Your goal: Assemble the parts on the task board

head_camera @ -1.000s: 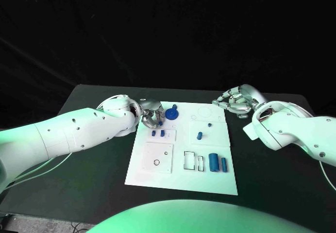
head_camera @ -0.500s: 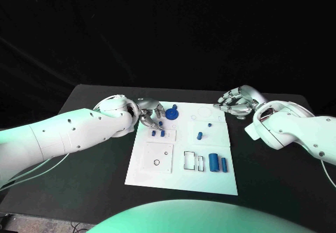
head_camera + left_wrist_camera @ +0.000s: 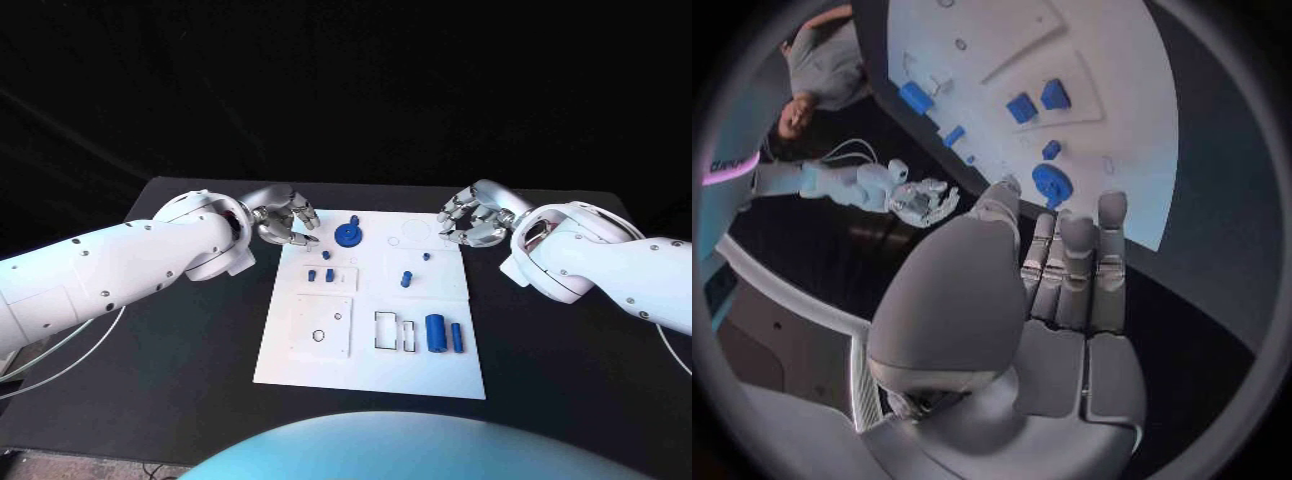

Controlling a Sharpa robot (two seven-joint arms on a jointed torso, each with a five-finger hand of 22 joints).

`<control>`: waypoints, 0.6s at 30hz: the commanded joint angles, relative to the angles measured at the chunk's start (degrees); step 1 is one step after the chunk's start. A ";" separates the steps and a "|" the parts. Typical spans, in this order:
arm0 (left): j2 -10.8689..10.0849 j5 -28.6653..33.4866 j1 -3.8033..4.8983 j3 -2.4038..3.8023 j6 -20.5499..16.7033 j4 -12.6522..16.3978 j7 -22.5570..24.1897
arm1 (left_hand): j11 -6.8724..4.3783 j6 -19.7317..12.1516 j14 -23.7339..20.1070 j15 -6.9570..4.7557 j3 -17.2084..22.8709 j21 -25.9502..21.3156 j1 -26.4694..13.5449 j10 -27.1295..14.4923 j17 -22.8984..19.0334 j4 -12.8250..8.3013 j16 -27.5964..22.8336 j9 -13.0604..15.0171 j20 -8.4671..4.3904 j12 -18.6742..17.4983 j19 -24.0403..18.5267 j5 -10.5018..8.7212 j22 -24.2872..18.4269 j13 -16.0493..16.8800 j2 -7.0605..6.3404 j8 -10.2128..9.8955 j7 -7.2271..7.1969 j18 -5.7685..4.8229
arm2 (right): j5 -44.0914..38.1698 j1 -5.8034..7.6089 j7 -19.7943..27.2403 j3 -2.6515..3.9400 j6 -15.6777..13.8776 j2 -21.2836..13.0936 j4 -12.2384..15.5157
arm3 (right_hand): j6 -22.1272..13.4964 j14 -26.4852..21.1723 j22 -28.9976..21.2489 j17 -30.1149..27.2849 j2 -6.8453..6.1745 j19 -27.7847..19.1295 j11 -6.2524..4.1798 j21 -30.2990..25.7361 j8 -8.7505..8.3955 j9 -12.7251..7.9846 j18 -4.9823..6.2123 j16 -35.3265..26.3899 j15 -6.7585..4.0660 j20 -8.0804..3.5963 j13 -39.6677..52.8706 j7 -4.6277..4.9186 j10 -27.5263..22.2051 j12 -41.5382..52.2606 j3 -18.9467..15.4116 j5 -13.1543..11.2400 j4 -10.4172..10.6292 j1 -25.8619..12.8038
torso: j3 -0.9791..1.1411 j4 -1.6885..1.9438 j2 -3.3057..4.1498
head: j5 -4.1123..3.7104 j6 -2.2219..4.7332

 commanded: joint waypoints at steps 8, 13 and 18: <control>-3.28 42.53 0.27 0.22 -2.43 1.79 10.95 | -0.51 1.19 -5.71 -0.31 10.01 -8.56 0.70 1.43 -7.72 -0.25 -9.24 -2.01 -0.22 3.99 -3.49 -1.44 -3.75 -0.44 -0.53 1.48 0.56 0.61 | -23.48 -1.54 0.32 -0.06 8.48 2.33 -1.57 | 0.82 0.33 7.86 0.42 -1.02 0.75 0.20 1.64 -0.93 -1.00 -0.32 0.77 0.49 0.10 -2.21 0.05 0.37 -2.44 2.88 -1.68 -2.60 -0.84 | -0.05 -0.05 0.15 | -2.02 0.00; -4.39 49.06 0.24 0.22 -1.17 3.27 13.16 | -0.87 1.24 -5.10 -0.59 12.29 -9.03 -0.25 2.86 -8.39 -0.28 -9.90 -2.44 -0.47 4.90 -3.42 -1.43 -4.25 -0.64 -1.47 1.86 0.41 0.66 | -26.28 -2.50 -0.61 -0.09 9.25 3.57 -2.01 | 0.67 0.38 7.88 0.47 -1.21 0.84 0.31 1.78 -1.18 -1.23 -0.35 0.87 0.57 0.15 -2.58 0.19 0.26 -2.88 2.93 -1.97 -2.89 -1.35 | -0.01 0.06 0.22 | -2.38 0.00; -5.13 51.71 0.19 0.21 -0.31 4.46 14.17 | -0.89 1.25 -5.12 -0.59 12.83 -9.27 -0.91 2.99 -8.65 -0.25 -10.26 -2.55 -0.49 5.01 -3.44 -1.55 -4.50 -0.77 -1.93 2.04 0.40 0.63 | -27.71 -3.05 -1.36 -0.14 9.68 4.79 -2.53 | 0.71 0.43 7.93 0.57 -1.26 0.94 0.40 2.00 -1.27 -1.34 -0.39 0.98 0.64 0.20 -2.79 0.34 0.22 -3.13 2.87 -2.03 -3.02 -1.75 | -0.09 0.08 0.17 | -2.48 0.00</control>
